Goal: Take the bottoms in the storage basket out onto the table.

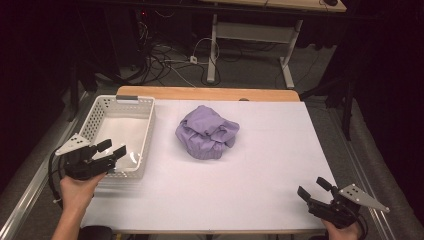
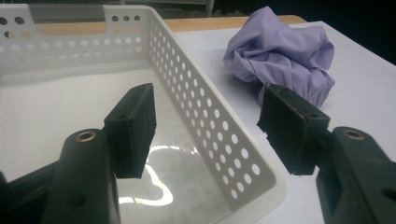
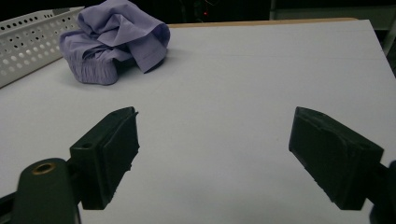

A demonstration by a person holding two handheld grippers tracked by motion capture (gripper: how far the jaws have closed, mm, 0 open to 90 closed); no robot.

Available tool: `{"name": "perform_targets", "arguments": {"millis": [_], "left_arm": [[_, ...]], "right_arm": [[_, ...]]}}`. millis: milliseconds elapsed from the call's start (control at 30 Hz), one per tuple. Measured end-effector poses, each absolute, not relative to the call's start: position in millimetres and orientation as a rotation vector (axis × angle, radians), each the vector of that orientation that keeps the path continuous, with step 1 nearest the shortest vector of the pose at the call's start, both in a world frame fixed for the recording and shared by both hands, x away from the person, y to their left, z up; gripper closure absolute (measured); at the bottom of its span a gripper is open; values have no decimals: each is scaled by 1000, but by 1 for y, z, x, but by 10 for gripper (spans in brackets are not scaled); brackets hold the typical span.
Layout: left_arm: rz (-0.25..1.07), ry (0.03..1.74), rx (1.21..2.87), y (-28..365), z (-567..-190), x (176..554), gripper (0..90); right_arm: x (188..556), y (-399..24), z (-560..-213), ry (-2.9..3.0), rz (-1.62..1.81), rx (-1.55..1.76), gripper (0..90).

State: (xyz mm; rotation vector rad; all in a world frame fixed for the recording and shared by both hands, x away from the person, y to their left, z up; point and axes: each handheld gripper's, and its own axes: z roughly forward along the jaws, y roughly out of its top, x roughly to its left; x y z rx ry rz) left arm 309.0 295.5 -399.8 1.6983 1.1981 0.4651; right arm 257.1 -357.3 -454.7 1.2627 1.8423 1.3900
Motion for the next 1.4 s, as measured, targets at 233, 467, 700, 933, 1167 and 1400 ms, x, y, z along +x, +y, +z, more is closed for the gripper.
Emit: {"name": "perform_targets", "arguments": {"millis": [233,467,700,933,1167,1400], "left_arm": [[469,1211,1688,299,-404,306,346],[498,1225,1676,303,-406,300,345],[520,1236,1657,308,-411,295,345],[541,1250,1640,313,-416,287,345],[534,1260,1630,315,-422,281,345],[516,1263,1615,317,-429,278,345]], "right_arm": [[257,-357,-455,1841,1391,1263,167],[257,-357,-455,1842,1389,1261,167],[257,-357,-455,1838,1389,1264,167],[257,-357,-455,1839,1390,1260,167],[257,-357,-455,1839,1389,1260,167],[257,-357,-455,1838,1388,1260,167]]}}
